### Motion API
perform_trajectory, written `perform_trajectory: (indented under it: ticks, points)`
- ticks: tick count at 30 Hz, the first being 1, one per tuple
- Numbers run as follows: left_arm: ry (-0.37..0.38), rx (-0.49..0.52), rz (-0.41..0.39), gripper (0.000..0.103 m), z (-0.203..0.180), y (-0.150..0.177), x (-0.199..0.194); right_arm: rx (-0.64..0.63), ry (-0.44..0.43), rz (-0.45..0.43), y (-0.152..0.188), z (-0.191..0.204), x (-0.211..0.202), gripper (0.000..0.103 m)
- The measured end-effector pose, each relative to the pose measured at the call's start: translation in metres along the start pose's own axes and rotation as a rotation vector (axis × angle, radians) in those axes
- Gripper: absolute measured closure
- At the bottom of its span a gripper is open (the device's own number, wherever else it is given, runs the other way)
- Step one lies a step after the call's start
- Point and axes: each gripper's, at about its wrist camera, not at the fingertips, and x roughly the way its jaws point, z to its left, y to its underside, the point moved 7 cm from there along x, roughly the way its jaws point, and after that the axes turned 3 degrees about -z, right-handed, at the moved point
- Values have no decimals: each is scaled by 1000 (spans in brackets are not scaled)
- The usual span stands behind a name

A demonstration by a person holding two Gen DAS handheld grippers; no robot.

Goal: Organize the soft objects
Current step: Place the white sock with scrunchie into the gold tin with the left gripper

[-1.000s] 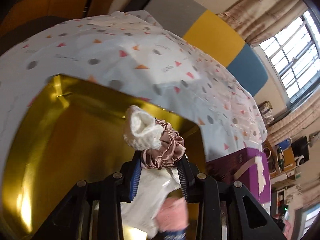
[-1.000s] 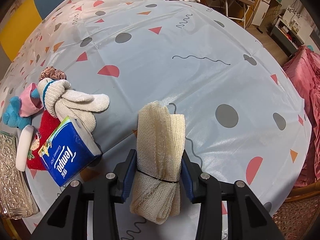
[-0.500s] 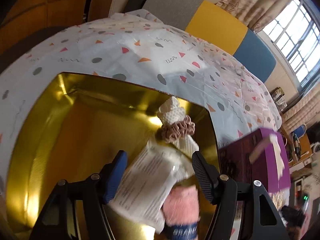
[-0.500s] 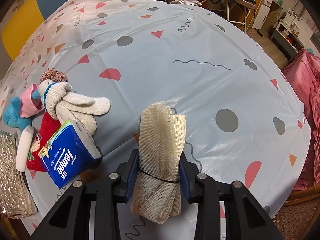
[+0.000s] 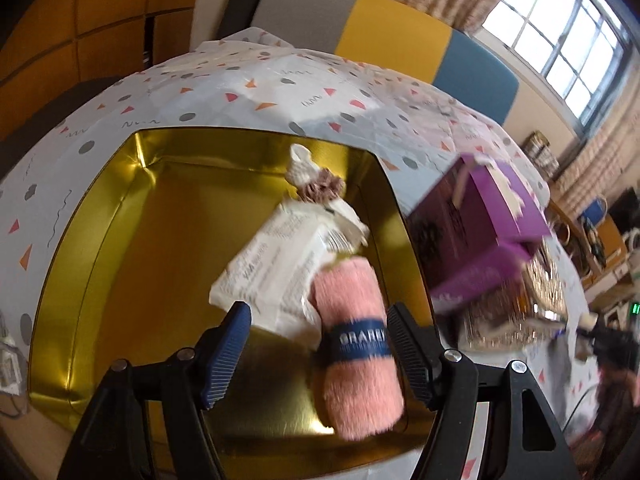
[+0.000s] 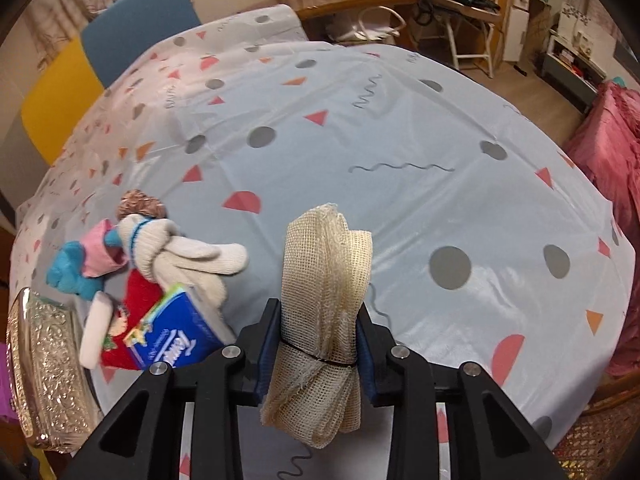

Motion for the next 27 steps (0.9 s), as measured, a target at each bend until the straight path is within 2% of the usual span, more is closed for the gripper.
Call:
perform_trajectory:
  ticks: [9,15,21,27]
  points:
    - [3,62,1,32,-6,17,-14,-76,-35,-104,-4,23,-16,69]
    - [0,67,3,31,-1,25,-19,-142,-90,-133,-10,59,-26,69]
    - [8,54,-4,31,3,25,-23,-234,-176,-175,-23,129,-48,69]
    - [9,51,-7,31,7,27,-27,-349,-291,-197,-21,220,-71,69]
